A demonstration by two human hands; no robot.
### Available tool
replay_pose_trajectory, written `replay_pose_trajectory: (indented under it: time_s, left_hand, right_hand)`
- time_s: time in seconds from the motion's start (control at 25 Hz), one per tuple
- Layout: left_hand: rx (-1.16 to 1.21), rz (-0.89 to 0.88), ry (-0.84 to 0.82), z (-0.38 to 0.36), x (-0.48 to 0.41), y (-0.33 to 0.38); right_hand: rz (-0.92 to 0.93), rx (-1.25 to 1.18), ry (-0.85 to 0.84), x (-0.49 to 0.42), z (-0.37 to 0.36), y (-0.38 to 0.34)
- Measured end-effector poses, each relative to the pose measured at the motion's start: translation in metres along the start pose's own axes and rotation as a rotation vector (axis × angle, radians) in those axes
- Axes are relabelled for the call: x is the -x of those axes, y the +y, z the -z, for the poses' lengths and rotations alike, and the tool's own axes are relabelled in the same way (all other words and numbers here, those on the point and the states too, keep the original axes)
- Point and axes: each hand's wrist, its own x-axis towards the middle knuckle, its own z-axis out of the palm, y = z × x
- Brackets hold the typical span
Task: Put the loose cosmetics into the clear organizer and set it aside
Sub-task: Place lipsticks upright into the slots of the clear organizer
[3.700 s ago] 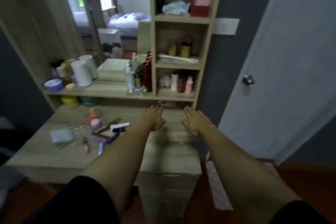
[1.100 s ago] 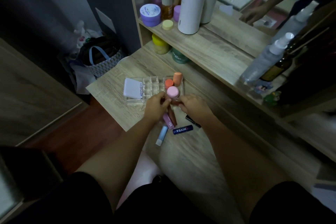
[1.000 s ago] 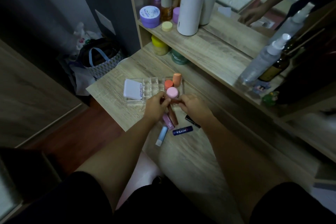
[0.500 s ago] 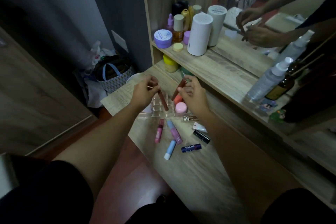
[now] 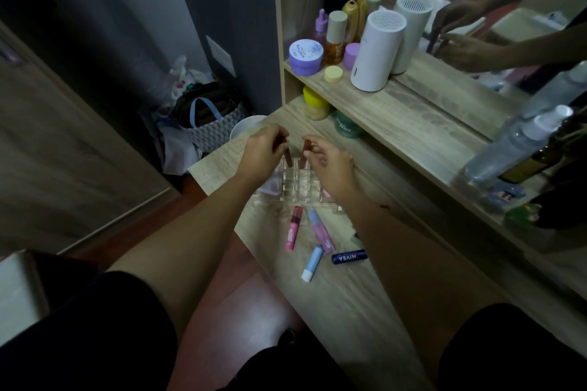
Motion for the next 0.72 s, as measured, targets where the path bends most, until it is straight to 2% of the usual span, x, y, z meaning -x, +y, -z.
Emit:
replay_pose_trajectory:
  time_s: [0.28, 0.72]
  left_hand:
    - [0.004, -0.02, -0.138, -0.015, 0.004, -0.012]
    - [-0.053, -0.075, -0.181, -0.013, -0.001, -0.011]
  right_hand:
    - [-0.045, 0.076, -0.096, -0.005, -0.007, 0.011]
    - [-0.045, 0.157, -0.149, -0.014, -0.002, 0.013]
